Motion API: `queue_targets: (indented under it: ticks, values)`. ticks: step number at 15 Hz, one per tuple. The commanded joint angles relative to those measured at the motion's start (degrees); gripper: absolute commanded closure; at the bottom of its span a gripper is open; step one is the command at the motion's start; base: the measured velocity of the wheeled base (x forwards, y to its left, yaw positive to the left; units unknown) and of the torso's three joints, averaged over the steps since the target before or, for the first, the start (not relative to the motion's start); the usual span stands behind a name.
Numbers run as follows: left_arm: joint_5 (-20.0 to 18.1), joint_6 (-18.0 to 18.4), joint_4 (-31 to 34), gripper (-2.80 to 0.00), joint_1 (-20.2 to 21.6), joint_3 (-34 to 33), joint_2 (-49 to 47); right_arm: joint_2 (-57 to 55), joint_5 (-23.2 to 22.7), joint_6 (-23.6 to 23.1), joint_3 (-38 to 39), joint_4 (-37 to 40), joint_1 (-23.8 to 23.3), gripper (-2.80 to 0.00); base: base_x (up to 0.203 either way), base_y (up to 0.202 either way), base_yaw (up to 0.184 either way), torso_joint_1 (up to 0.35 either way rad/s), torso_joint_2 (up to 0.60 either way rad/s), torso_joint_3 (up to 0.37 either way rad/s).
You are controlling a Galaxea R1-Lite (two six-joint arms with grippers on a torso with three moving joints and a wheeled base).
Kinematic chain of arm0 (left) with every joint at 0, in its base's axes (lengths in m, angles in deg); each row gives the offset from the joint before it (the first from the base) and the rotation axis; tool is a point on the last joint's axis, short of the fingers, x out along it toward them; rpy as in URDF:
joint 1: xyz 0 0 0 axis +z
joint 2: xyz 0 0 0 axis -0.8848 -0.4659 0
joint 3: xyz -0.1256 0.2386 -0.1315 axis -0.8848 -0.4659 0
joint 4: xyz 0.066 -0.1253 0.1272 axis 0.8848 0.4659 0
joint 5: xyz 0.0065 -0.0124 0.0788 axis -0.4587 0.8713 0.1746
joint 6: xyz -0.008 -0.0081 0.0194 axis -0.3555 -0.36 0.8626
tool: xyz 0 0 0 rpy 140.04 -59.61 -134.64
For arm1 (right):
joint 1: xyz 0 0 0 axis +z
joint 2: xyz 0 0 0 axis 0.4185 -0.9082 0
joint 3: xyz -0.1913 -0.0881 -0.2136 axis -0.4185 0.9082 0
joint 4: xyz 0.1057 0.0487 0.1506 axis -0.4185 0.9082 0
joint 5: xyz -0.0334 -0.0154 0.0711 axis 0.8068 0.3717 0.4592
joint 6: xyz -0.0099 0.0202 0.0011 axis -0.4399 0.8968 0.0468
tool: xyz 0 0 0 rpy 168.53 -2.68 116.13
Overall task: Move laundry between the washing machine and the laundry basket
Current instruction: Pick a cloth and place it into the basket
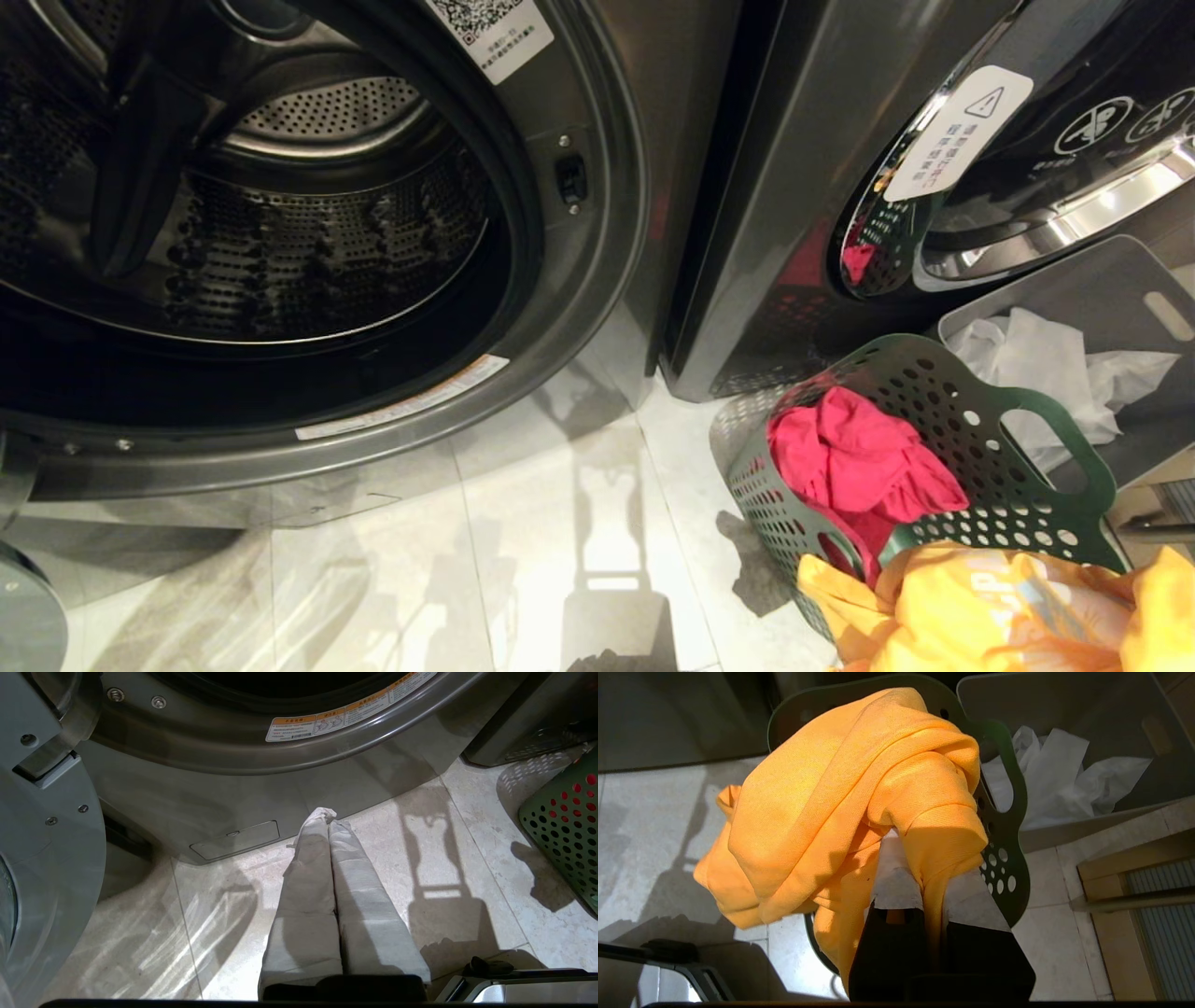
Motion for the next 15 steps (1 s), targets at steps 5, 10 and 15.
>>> queue_targets:
  ticks: [5,10,15]
  values:
    - [0.0,-0.17,-0.04,0.0,0.0,-2.29,0.0,-3.53,0.11,-0.2,-8.72,0.64,0.04,0.0,0.0,0.0,0.0,0.0,0.0,0.0]
    - [0.35,0.07,0.05,0.0,0.01,-2.29,0.0,-12.78,-0.37,0.21,-10.55,0.64,0.11,0.0,0.0,0.0,0.0,0.0,0.0,0.0]
    - [0.35,0.09,0.05,0.0,-0.02,-2.29,0.0,-19.31,-3.24,0.16,-9.71,0.56,0.48,0.0,0.0,0.0,0.0,0.0,0.0,0.0]
